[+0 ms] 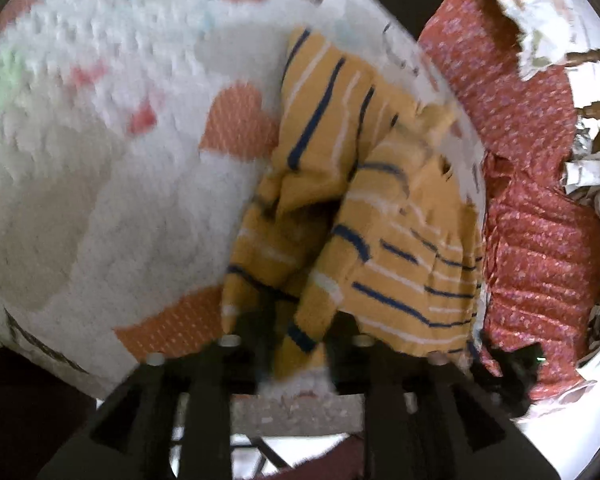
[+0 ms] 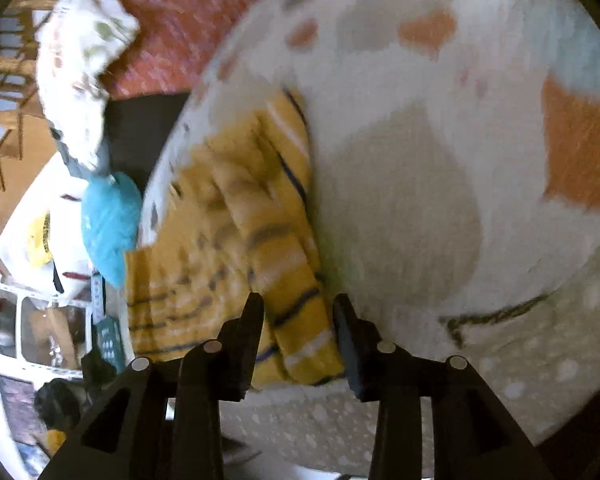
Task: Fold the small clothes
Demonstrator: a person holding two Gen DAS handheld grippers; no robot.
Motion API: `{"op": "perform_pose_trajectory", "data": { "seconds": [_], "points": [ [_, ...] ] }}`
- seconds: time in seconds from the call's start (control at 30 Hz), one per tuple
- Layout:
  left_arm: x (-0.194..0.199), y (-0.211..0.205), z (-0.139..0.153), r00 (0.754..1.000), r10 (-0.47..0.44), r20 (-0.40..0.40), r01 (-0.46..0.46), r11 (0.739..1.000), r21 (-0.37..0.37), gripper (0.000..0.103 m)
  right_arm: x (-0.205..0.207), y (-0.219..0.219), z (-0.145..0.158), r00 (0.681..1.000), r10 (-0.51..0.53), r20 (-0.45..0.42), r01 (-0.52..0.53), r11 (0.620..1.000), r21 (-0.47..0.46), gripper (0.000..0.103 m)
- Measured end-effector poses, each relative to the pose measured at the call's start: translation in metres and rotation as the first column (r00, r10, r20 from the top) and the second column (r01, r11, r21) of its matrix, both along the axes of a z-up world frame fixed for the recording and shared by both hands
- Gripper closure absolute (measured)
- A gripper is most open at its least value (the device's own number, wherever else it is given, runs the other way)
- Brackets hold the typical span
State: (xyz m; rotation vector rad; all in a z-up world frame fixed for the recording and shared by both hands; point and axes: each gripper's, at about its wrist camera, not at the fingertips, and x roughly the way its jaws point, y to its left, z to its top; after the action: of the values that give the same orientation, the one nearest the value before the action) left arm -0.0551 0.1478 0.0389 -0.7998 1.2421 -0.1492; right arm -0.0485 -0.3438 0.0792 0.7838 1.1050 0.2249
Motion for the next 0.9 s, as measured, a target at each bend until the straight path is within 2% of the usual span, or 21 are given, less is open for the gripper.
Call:
{"op": "perform_pose_trajectory", "data": {
  "seconds": [0.03, 0.07, 0.13, 0.2, 0.3, 0.37, 0.43, 0.47, 0.5, 0.57, 0.63, 0.67, 0.73, 0.8, 0.9],
  "points": [
    [-0.001, 0.002, 0.006, 0.999, 0.005, 0.039, -0.006, 1.000, 0.021, 0.062, 0.002, 0.003, 0.016, 0.999, -0.001, 0.046, 0.003, 0.999, -0.039, 0.063],
    [-0.001, 0.005, 0.010, 0.997, 0.012, 0.074, -0.015, 0.999, 0.031, 0.057, 0.007, 0.009, 0.032, 0.996, 0.005, 0.093, 0.001, 0.997, -0.073, 0.063],
    [-0.003, 0.006, 0.011, 0.994, 0.022, 0.104, -0.025, 0.999, 0.027, 0.054, 0.017, 0.026, 0.050, 0.987, 0.046, 0.157, -0.031, 0.995, -0.098, 0.063],
    [-0.003, 0.007, 0.004, 0.995, 0.029, 0.100, -0.029, 1.000, 0.003, 0.053, 0.036, 0.059, 0.058, 0.974, 0.138, 0.179, -0.116, 0.985, -0.127, 0.063],
    [-0.005, 0.009, 0.000, 0.996, 0.019, 0.091, -0.019, 1.000, 0.004, 0.053, 0.070, 0.108, 0.039, 0.955, 0.266, 0.134, -0.245, 0.957, -0.154, 0.063],
    [-0.005, 0.006, 0.002, 0.995, 0.007, 0.096, -0.010, 1.000, 0.030, 0.051, 0.096, 0.128, 0.014, 0.950, 0.303, 0.073, -0.280, 0.933, -0.226, 0.063],
    [-0.003, 0.000, 0.002, 0.995, 0.002, 0.098, -0.006, 0.999, 0.047, 0.049, 0.116, 0.126, -0.006, 0.961, 0.274, 0.034, -0.251, 0.918, -0.308, 0.063],
    [-0.002, -0.001, 0.001, 0.995, -0.002, 0.097, -0.002, 0.999, 0.038, 0.048, 0.128, 0.116, -0.015, 0.974, 0.228, 0.019, -0.209, 0.921, -0.330, 0.066],
    [-0.002, -0.002, -0.001, 0.996, -0.003, 0.092, 0.000, 1.000, 0.029, 0.048, 0.134, 0.105, -0.019, 0.981, 0.192, 0.018, -0.177, 0.931, -0.318, 0.070],
    [-0.001, -0.001, -0.004, 0.997, -0.004, 0.081, 0.003, 1.000, 0.012, 0.047, 0.143, 0.091, -0.016, 0.993, 0.120, 0.000, -0.115, 0.949, -0.295, 0.071],
    [0.001, -0.003, -0.008, 0.997, 0.000, 0.071, 0.000, 1.000, -0.007, 0.046, 0.142, 0.097, -0.001, 0.993, 0.119, 0.006, -0.111, 0.938, -0.330, 0.065],
    [0.002, -0.003, -0.009, 0.998, 0.002, 0.068, -0.001, 1.000, -0.013, 0.046, 0.139, 0.107, 0.011, 0.989, 0.148, 0.023, -0.130, 0.927, -0.352, 0.062],
    [0.002, -0.006, -0.011, 0.998, -0.002, 0.060, 0.003, 1.000, -0.020, 0.045, 0.133, 0.137, 0.032, 0.969, 0.242, 0.054, -0.211, 0.917, -0.337, 0.055],
    [0.001, -0.011, -0.012, 0.998, -0.014, 0.056, 0.015, 1.000, -0.019, 0.045, 0.129, 0.169, 0.042, 0.942, 0.329, 0.056, -0.302, 0.911, -0.282, 0.045],
    [-0.003, -0.018, -0.013, 0.998, -0.027, 0.053, 0.027, 1.000, -0.002, 0.045, 0.131, 0.231, 0.035, 0.888, 0.460, 0.009, -0.451, 0.875, -0.175, 0.042]
  ]
}}
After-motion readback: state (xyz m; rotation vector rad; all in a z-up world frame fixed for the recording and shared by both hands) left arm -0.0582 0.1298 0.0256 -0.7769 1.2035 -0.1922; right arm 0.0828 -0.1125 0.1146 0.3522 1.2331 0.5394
